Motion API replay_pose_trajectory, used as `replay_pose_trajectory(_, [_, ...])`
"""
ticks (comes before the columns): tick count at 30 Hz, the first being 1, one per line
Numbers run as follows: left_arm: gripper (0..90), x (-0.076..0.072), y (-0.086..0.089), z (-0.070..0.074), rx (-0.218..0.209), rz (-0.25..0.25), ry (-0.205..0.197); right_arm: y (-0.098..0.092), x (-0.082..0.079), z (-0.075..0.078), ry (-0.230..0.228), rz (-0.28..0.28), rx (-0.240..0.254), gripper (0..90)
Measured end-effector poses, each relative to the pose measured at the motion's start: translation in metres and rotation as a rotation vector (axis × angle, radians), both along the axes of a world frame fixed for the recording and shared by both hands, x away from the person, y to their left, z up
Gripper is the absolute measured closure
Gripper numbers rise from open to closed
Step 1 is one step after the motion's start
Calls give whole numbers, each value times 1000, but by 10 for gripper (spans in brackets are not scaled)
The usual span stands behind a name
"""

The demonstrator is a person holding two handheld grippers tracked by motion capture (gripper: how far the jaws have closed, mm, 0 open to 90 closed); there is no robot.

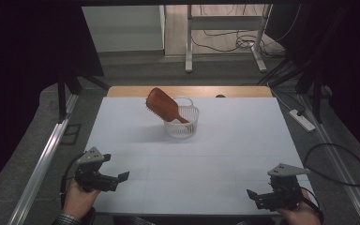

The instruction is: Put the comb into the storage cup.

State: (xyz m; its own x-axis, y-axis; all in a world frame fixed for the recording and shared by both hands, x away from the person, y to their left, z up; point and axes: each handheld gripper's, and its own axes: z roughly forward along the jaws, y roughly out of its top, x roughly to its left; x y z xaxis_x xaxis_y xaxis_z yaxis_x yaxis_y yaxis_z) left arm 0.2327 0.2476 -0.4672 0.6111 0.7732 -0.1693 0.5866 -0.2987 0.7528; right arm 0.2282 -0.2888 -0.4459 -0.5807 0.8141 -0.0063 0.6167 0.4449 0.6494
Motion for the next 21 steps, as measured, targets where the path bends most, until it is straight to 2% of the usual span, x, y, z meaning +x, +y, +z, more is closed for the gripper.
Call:
replay_pose_trajectory(7, [0,-6,1,-2,20,-1,11,0,0,0,-1,-3,-1,0])
replay_pose_trajectory(17, [0,-14,2,-2,24,10,10,0,0,0,-1,-4,-4,0])
replay_pose_trajectory(21, [0,-16,1,-2,42,8,12,0,0,0,-2,-5,-6,0])
